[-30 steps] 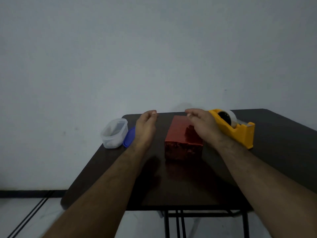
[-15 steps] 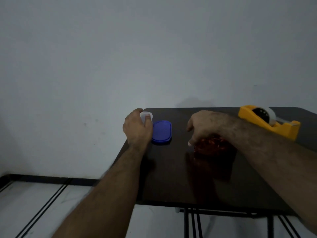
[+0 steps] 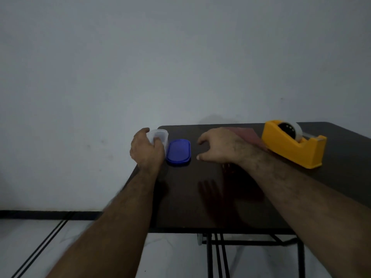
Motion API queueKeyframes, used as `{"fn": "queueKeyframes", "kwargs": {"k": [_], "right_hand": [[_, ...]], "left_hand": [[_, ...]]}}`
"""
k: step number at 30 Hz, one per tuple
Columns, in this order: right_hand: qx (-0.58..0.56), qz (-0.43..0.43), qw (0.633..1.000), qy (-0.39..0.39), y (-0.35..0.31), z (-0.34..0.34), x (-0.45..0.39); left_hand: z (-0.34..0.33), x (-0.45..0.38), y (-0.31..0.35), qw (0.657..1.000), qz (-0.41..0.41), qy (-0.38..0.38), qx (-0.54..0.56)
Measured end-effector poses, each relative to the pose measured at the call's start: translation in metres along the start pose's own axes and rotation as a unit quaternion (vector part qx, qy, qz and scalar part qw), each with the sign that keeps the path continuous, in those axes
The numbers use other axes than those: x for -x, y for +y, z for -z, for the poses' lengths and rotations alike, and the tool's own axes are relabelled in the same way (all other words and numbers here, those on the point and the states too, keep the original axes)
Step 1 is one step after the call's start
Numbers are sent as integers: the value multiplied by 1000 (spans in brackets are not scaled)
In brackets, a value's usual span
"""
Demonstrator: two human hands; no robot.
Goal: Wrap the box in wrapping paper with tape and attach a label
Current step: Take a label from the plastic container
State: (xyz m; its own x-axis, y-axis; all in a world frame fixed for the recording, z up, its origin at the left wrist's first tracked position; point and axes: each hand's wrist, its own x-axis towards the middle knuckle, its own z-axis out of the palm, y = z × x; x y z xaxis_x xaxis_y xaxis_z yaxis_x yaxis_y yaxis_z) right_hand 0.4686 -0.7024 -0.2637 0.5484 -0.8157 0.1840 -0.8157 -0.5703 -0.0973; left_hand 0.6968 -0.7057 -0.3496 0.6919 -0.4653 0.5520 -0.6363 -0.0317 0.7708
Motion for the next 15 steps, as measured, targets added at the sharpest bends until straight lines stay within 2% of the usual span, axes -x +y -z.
{"fn": "queueKeyframes", "kwargs": {"k": [2, 5, 9, 11, 15], "right_hand": [[-48, 11, 998, 44, -15, -8, -15], [-103, 31, 990, 88, -42, -22, -45], [-127, 42, 988, 83, -79, -31, -92], [-109, 43, 992, 51, -93, -36, -119], [-26, 35, 995, -85, -114, -46, -160]], "left_hand": [[1, -1, -5, 994, 72, 7, 80], [5, -2, -9, 966, 187, 18, 176], [9, -3, -12, 959, 212, 29, 186], [7, -2, -12, 960, 204, 29, 188], [2, -2, -17, 959, 199, 40, 197]]}}
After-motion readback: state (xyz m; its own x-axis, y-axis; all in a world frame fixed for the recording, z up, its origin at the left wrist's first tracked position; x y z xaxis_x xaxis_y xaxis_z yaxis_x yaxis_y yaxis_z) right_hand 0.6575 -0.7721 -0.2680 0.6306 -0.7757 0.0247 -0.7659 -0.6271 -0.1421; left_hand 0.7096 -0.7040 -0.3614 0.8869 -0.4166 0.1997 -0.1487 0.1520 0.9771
